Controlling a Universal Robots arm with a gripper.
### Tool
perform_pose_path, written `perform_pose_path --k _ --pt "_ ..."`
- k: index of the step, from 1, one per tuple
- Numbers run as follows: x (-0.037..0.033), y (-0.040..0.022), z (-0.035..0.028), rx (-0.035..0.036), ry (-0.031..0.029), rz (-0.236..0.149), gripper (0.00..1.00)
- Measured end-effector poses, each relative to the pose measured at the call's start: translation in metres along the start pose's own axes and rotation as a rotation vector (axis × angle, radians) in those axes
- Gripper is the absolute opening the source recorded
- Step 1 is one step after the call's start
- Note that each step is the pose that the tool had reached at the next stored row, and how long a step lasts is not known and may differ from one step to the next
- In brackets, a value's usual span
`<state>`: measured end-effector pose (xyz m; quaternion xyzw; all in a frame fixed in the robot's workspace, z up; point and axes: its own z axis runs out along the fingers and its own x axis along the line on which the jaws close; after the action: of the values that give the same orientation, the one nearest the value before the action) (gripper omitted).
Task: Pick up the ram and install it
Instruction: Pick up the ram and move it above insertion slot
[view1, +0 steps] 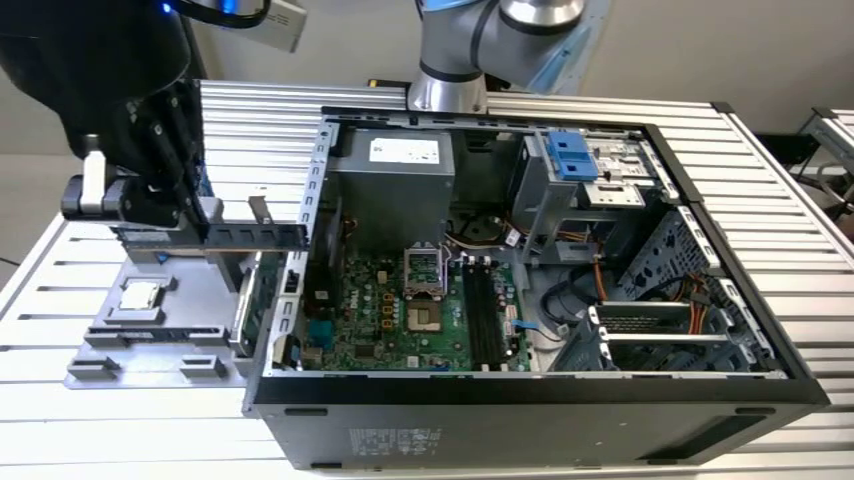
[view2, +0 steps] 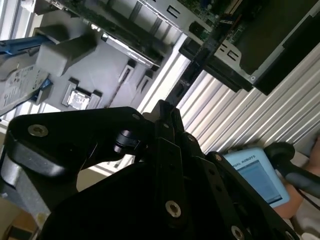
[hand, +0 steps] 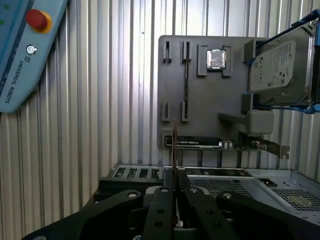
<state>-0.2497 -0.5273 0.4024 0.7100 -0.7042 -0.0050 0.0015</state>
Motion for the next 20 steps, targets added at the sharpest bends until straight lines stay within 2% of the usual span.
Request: perform_pose_path --k 8,20 --pt "-0.0044 -0.0365 0.0023 0.0 -0.0001 0.001 0.0" --pt "-0.0086 -0.0869 0.0053 0.0 -0.0001 0.004 0.0"
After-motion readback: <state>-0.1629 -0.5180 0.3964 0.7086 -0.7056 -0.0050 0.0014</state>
